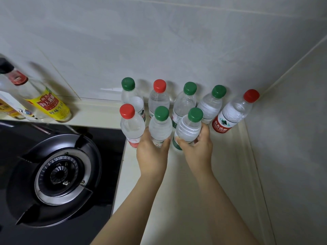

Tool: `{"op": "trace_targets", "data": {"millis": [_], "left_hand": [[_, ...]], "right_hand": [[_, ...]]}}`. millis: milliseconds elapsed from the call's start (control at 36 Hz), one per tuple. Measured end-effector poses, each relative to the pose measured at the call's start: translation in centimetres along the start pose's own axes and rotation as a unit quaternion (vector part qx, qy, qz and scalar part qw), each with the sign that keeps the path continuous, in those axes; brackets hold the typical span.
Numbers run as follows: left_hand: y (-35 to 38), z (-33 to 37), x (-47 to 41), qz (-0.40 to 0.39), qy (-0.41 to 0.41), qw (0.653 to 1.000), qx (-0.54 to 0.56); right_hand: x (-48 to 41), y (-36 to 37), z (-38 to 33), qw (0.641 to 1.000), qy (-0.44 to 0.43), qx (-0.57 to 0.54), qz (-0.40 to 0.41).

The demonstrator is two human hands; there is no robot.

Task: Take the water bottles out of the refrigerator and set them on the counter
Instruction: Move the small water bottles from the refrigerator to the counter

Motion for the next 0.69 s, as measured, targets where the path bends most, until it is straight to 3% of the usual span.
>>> {"op": "trace_targets", "data": {"millis": [306, 694], "left_hand": [[-0.1, 0.2, -0.1, -0.02, 0.006, 1.0, -0.021], [-0.7, 1.2, -1.5, -0.095, -0.014, 0.972, -0.215]], "right_hand": [[-0.2, 0.0, -0.2, 0.998, -0.002, 0.053, -0.026], [0.4, 0.1, -0.5, 0.997, 0.035, 0.065, -0.021]]}}
Point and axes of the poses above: each hand's wrist, its own x-axis away from the middle knuckle, its own y-axis out of the palm, z = x × y, the point moved 6 cm from there along -x, towards the middle knuckle, and after that the axes turned 4 degrees about x, right-handed, at the moved point
